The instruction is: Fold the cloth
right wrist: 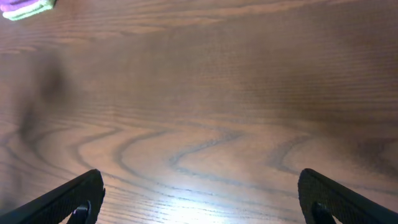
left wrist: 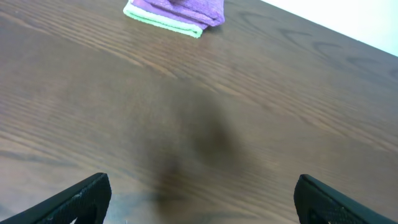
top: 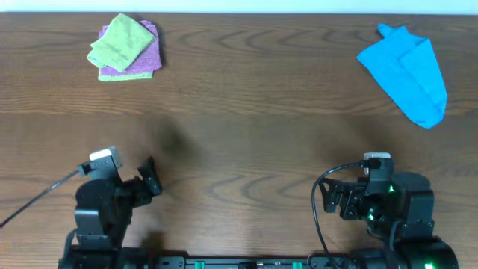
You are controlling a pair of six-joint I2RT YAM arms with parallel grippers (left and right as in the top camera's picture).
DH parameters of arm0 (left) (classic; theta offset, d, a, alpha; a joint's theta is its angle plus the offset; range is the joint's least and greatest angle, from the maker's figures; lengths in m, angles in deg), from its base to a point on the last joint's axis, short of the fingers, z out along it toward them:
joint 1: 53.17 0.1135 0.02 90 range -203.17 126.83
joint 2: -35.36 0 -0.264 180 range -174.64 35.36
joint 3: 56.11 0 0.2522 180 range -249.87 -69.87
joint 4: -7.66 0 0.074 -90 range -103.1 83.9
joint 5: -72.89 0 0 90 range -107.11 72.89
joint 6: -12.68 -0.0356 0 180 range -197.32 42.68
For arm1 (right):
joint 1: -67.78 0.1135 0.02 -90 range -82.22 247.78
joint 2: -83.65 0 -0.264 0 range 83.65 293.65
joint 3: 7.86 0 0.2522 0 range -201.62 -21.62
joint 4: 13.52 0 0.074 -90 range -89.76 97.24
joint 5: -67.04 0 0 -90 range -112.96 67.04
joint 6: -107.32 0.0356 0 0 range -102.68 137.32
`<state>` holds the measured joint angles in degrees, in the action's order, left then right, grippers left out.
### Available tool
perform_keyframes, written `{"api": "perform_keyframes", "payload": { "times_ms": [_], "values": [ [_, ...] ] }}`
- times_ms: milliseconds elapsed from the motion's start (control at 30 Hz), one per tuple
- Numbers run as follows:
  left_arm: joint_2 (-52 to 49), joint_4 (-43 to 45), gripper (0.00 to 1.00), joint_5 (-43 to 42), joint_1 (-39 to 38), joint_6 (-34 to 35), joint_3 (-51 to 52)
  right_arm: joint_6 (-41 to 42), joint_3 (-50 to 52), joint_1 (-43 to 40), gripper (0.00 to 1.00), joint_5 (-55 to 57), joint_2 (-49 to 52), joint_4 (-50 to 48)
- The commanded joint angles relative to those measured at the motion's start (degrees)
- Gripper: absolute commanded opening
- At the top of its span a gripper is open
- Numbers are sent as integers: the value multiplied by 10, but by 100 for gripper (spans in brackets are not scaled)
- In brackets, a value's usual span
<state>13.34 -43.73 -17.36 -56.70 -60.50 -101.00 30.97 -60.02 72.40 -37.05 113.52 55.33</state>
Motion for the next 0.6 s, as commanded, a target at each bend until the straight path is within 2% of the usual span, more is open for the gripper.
{"api": "perform_keyframes", "payload": {
  "times_ms": [0,333,567],
  "values": [
    [29,13,95,14,11,-21,31,7,3,-6,99,2,-3,1],
    [106,16,95,18,28,-117,92,7,3,-6,99,2,-3,1],
    [143,15,95,18,28,-126,139,7,3,-6,99,2,-3,1]
  ]
}}
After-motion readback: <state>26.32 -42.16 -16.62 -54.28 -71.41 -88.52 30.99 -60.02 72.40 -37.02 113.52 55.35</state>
